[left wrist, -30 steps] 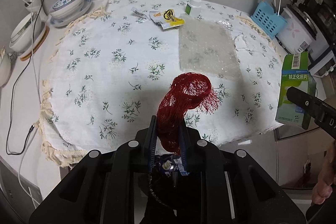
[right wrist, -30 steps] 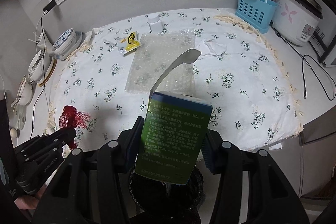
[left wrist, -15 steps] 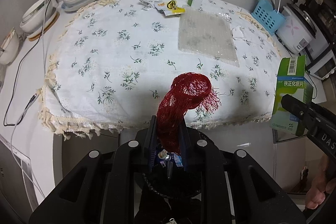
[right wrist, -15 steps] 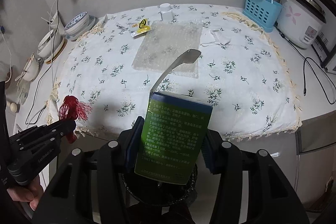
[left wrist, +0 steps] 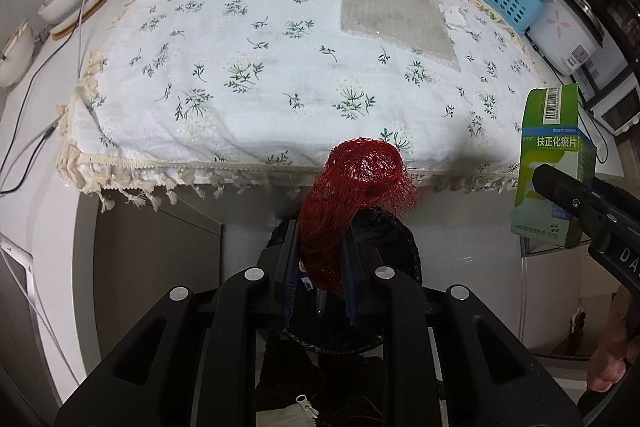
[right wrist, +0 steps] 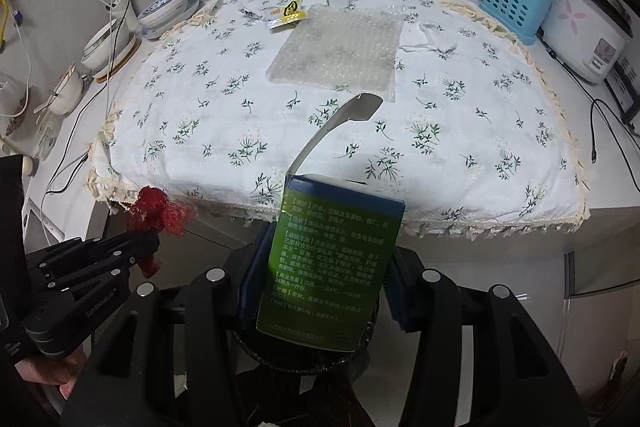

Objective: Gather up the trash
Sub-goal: 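Carry the red net with the left tool while the right tool carries the green box toward the bin, then open the left tool to drop the net into the bin while the right tool drops the box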

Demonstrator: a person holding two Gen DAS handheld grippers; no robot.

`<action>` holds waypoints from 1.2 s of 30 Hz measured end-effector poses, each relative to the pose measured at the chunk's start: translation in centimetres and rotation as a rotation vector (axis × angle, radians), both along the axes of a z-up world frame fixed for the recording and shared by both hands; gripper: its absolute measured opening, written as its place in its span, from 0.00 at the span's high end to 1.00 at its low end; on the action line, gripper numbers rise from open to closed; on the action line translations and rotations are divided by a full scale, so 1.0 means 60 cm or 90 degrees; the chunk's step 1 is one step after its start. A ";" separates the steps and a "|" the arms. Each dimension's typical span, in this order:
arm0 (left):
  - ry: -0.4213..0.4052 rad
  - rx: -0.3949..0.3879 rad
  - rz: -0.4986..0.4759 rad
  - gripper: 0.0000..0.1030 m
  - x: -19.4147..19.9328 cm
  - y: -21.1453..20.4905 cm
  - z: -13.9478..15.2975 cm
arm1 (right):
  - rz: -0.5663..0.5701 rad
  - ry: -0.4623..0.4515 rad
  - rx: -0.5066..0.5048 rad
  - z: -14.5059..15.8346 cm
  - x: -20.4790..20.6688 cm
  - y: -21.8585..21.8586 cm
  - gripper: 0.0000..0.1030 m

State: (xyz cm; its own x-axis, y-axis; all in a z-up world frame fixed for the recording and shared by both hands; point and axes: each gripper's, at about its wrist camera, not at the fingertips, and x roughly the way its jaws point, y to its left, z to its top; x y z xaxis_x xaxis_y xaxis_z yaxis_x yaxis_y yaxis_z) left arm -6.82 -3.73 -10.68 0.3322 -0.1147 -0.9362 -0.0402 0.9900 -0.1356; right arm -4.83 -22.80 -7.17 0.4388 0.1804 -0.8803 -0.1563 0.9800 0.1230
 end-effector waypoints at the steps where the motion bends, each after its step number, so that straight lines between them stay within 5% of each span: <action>1: 0.003 0.000 0.001 0.82 -0.002 0.001 -0.006 | 0.003 0.000 -0.002 -0.005 -0.004 0.001 0.53; 19: 0.058 0.007 -0.009 0.82 -0.043 -0.004 -0.121 | 0.043 0.057 -0.006 -0.130 -0.054 0.020 0.53; 36: 0.121 0.007 -0.064 0.82 -0.068 -0.077 -0.236 | 0.006 0.119 0.004 -0.218 -0.095 -0.026 0.53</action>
